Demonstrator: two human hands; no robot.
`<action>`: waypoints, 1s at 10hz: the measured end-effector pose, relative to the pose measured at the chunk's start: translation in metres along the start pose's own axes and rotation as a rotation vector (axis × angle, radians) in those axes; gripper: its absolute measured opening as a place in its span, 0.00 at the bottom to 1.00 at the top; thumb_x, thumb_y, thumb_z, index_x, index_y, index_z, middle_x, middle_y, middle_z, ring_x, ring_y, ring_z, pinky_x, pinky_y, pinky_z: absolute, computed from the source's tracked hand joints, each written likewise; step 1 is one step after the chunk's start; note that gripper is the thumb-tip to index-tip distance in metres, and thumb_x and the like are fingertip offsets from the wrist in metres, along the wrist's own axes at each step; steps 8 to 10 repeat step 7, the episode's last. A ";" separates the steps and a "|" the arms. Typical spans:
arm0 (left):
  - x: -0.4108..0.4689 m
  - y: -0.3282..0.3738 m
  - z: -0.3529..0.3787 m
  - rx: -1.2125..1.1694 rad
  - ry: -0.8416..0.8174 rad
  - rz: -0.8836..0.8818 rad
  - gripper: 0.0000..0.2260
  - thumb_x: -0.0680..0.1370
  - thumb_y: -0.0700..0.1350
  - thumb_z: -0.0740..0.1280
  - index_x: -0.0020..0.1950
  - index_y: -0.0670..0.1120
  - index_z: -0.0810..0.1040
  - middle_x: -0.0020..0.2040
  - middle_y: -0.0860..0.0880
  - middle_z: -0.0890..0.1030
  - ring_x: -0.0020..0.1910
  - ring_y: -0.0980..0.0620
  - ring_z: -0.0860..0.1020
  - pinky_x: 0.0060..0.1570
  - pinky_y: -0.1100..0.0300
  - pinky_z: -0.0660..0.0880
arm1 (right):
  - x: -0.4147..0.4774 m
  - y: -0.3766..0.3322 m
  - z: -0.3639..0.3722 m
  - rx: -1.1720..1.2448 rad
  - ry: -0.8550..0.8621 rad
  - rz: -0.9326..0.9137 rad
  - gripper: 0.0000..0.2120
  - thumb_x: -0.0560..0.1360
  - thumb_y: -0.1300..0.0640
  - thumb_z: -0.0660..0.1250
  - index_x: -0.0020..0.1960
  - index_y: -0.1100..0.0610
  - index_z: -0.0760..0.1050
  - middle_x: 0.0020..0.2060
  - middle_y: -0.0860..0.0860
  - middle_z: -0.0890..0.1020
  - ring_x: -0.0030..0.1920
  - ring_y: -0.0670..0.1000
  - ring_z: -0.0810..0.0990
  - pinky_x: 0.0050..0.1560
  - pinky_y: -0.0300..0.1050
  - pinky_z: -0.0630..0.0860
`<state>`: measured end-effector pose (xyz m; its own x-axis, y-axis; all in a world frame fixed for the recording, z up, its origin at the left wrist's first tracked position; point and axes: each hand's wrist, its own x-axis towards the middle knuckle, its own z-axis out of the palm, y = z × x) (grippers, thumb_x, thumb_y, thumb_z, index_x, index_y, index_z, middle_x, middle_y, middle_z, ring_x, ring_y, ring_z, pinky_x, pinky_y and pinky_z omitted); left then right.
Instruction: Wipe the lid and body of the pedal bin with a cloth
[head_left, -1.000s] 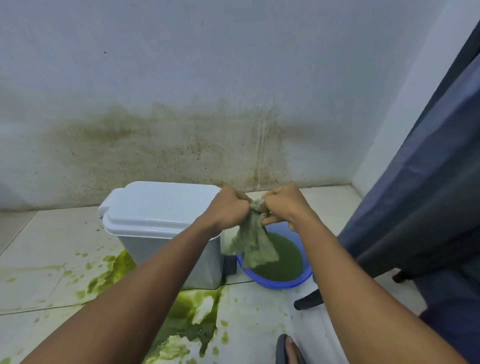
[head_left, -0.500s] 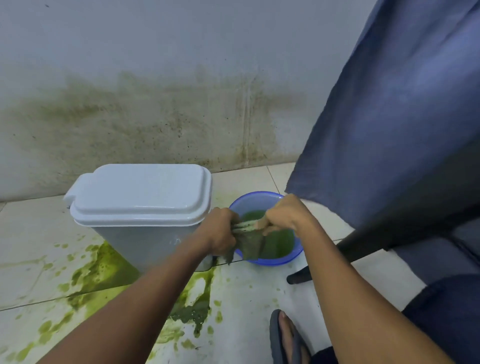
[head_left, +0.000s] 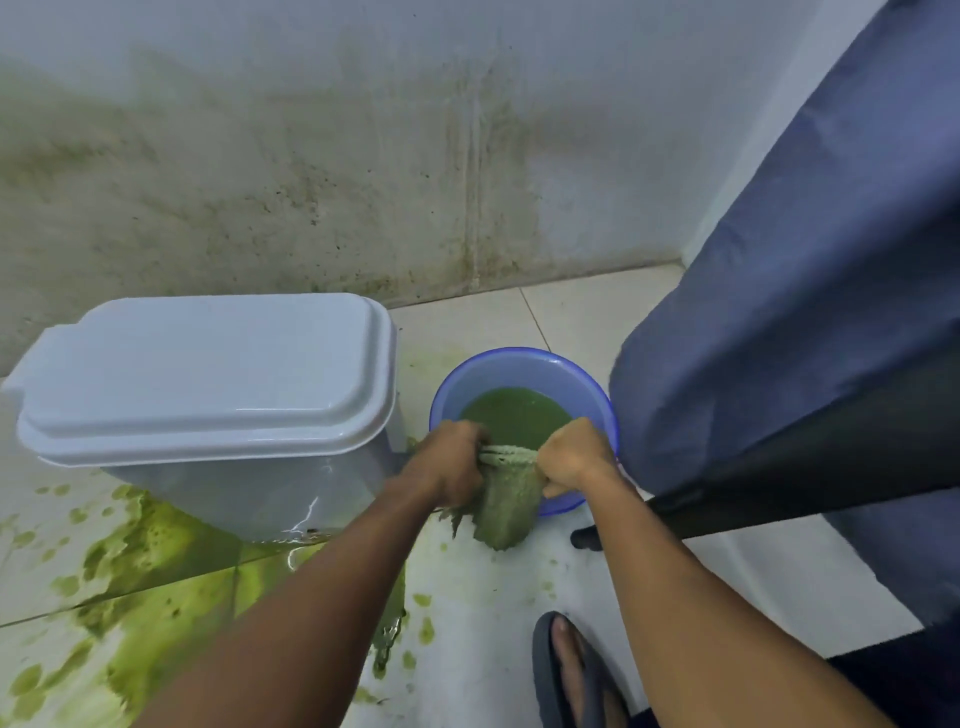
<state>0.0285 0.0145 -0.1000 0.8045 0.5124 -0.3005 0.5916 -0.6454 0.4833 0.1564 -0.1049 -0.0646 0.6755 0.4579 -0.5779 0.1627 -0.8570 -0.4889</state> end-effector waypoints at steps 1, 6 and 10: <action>0.008 -0.010 0.029 0.037 -0.014 -0.004 0.21 0.71 0.40 0.64 0.64 0.51 0.77 0.57 0.42 0.82 0.57 0.37 0.80 0.53 0.48 0.79 | 0.012 0.017 0.028 -0.086 0.044 -0.005 0.10 0.68 0.60 0.64 0.47 0.55 0.80 0.46 0.56 0.80 0.42 0.56 0.81 0.46 0.42 0.80; -0.002 -0.034 0.067 0.146 0.142 0.321 0.05 0.70 0.52 0.60 0.37 0.52 0.72 0.42 0.48 0.81 0.47 0.42 0.77 0.41 0.55 0.60 | -0.020 0.039 0.087 -0.127 0.293 -0.099 0.15 0.67 0.61 0.67 0.52 0.51 0.82 0.50 0.53 0.82 0.54 0.60 0.79 0.55 0.48 0.77; -0.024 -0.048 0.091 -0.019 0.050 0.344 0.13 0.80 0.51 0.58 0.47 0.51 0.82 0.46 0.54 0.85 0.52 0.49 0.75 0.48 0.58 0.69 | -0.018 0.024 0.123 0.308 0.681 -0.304 0.13 0.53 0.53 0.61 0.34 0.42 0.79 0.32 0.61 0.83 0.35 0.66 0.80 0.52 0.29 0.69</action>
